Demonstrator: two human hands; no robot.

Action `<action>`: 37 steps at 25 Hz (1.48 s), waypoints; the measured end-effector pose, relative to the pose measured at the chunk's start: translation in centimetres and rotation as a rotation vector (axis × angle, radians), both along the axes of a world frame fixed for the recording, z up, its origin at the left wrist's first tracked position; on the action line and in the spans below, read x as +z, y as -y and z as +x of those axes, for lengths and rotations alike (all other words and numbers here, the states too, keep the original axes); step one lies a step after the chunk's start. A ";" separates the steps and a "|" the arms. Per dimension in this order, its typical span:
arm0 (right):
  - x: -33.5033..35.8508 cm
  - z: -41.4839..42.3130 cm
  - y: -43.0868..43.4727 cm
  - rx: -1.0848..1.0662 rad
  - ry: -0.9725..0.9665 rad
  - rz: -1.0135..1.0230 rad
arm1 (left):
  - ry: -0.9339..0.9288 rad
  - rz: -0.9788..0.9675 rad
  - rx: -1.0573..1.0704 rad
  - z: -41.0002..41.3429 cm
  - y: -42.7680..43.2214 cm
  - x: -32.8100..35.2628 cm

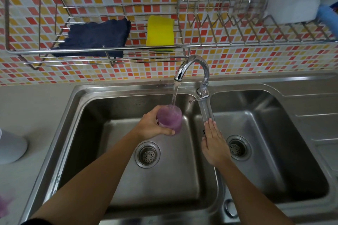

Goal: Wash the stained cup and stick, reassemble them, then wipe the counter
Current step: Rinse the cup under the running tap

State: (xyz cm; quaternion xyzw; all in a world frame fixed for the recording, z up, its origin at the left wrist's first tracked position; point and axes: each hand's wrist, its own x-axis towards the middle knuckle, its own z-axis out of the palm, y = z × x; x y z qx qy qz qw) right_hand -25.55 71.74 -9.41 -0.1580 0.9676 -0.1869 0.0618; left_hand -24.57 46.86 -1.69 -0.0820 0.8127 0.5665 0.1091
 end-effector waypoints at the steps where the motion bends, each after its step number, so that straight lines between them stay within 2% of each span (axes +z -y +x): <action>1: 0.1 0.1 0.0 -0.027 0.008 -0.068 | -0.001 -0.003 -0.001 0.0 0.1 0.0; 4: 1.1 -0.1 0.0 -0.223 -0.021 -0.383 | -0.001 0.007 -0.008 -0.1 0.4 -0.1; 5: 1.6 -0.6 -0.1 -0.262 -0.056 -0.410 | -0.006 -0.003 -0.008 -0.2 0.5 -0.1; 7: 2.7 -2.4 0.0 -0.208 -0.111 -0.325 | -0.010 -0.022 0.001 -0.3 0.7 -0.3; 13: 6.3 -8.9 3.5 0.203 -0.158 0.053 | -0.016 -0.016 0.014 0.2 1.0 -0.3; 16: 6.3 -10.2 4.7 0.226 -0.064 0.161 | -0.028 -0.004 0.023 0.3 1.2 0.2; 20: 6.9 -10.6 6.4 0.189 -0.052 0.187 | -0.026 -0.001 0.032 0.5 1.5 0.6; 23: 7.9 -11.2 5.9 0.074 -0.153 0.108 | -0.030 -0.004 0.032 0.4 1.5 0.8; 26: 8.1 -11.8 3.9 -0.106 -0.150 -0.100 | -0.023 -0.007 0.021 0.5 1.4 0.9; 30: 7.9 -10.8 3.3 -0.244 -0.174 -0.366 | -0.011 -0.012 0.001 0.5 1.1 0.9; 32: 6.6 -8.2 3.2 -0.311 -0.240 -0.309 | 0.005 -0.009 -0.016 0.7 1.2 0.9; 34: 4.3 -4.2 3.2 -0.244 -0.240 -0.133 | 0.008 -0.029 -0.035 1.0 1.2 0.5; 37: 1.5 -0.1 3.1 -0.062 -0.085 0.151 | -0.040 -0.309 -0.083 1.3 1.6 -0.4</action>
